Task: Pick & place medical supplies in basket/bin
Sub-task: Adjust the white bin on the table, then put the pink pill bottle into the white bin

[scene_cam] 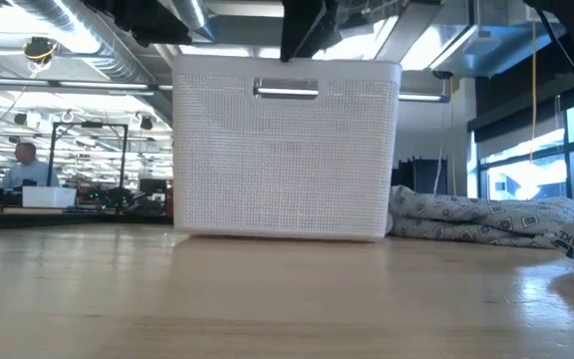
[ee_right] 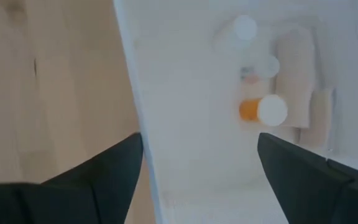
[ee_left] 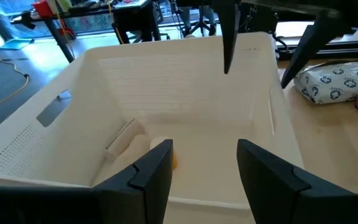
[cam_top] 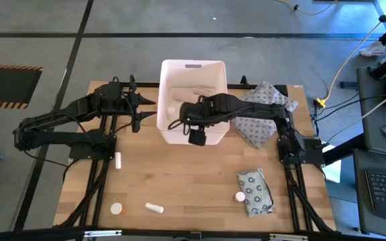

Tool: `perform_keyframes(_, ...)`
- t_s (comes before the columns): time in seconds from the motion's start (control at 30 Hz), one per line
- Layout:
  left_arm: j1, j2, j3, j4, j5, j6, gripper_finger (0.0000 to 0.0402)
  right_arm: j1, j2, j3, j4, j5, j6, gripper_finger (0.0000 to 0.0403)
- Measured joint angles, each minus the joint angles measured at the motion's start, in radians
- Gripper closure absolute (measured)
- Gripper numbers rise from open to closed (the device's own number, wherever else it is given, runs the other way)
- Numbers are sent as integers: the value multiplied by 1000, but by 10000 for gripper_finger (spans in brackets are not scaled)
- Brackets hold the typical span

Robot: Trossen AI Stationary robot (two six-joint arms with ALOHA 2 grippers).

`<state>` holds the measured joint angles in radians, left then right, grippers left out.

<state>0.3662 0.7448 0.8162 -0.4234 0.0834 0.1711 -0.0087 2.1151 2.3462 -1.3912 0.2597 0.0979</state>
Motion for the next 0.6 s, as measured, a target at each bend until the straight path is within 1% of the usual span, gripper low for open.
perform_keyframes(0.13, 0, 0, 0, 0, 0, 0, 231, 30, -41, 8, 74, 6, -32, 86)
perform_keyframes(0.3, 0, 0, 0, -1, 0, -4, 231, 86, -97, 3, 92, -11, -16, 86)
perform_keyframes(0.4, 0, 0, 0, -6, -1, -20, 231, 124, -128, 3, 65, -14, 35, 86)
perform_keyframes(0.43, 0, -2, 0, -10, -1, -21, 231, 138, -140, 3, 39, -25, 67, 86)
perform_keyframes(0.5, 0, -6, 0, -14, -1, -27, 231, 174, -163, 3, -20, -78, 177, 86)
perform_keyframes(0.53, 0, -8, 0, -17, -1, -30, 231, 194, -170, 3, -53, -106, 248, 86)
perform_keyframes(0.6, 0, -11, 0, -14, -1, -30, 231, 244, -174, 3, -108, -119, 430, 86)
